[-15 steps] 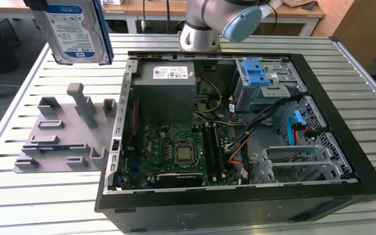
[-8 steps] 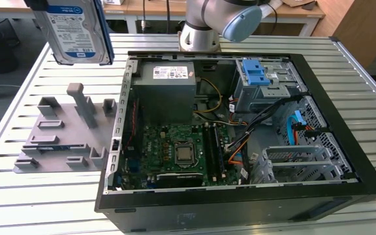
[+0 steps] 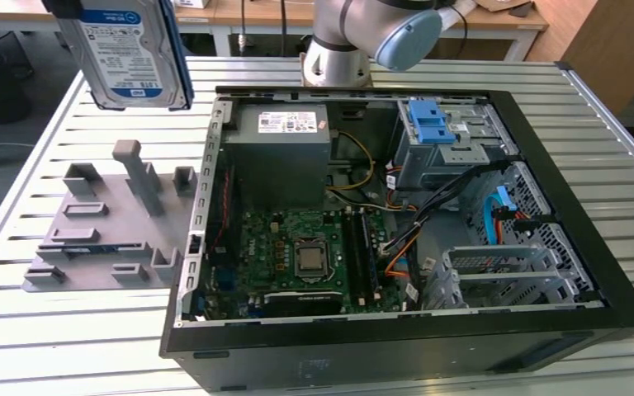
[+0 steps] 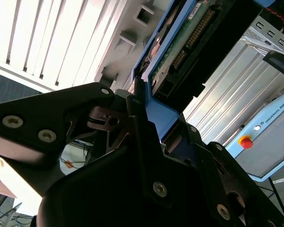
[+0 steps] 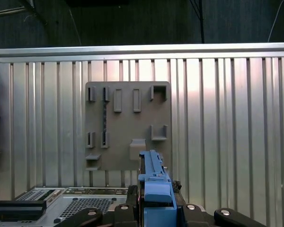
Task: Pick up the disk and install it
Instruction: 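Pick up the disk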
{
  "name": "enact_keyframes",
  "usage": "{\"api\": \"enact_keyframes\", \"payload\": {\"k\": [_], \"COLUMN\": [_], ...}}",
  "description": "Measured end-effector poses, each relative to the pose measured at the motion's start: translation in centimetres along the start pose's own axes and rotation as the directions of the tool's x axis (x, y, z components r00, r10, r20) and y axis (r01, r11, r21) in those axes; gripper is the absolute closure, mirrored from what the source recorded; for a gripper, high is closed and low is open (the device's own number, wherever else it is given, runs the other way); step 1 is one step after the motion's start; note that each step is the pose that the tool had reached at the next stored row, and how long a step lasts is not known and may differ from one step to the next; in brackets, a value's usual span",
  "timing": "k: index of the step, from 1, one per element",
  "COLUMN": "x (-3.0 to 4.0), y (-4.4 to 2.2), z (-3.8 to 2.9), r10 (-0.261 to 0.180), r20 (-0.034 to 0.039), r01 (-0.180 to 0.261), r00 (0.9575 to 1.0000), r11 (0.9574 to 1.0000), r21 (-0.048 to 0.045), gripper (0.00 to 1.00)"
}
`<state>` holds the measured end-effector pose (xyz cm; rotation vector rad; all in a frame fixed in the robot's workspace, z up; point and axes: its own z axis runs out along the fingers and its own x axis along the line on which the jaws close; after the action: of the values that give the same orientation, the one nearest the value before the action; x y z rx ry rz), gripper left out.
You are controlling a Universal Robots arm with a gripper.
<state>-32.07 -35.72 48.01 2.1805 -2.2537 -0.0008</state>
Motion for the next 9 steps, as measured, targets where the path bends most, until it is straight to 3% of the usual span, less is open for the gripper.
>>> {"api": "enact_keyframes", "payload": {"k": [3, 9], "x": [0.22, 0.30], "y": [-0.36, -0.44], "z": [0.00, 0.00], "r10": [0.000, 0.000], "r20": [0.0000, 0.0000], "r01": [0.000, 0.000], "r00": [1.0000, 1.0000], "r11": [1.0000, 1.0000], "r21": [0.0000, 0.0000], "gripper": [0.64, 0.64]}}
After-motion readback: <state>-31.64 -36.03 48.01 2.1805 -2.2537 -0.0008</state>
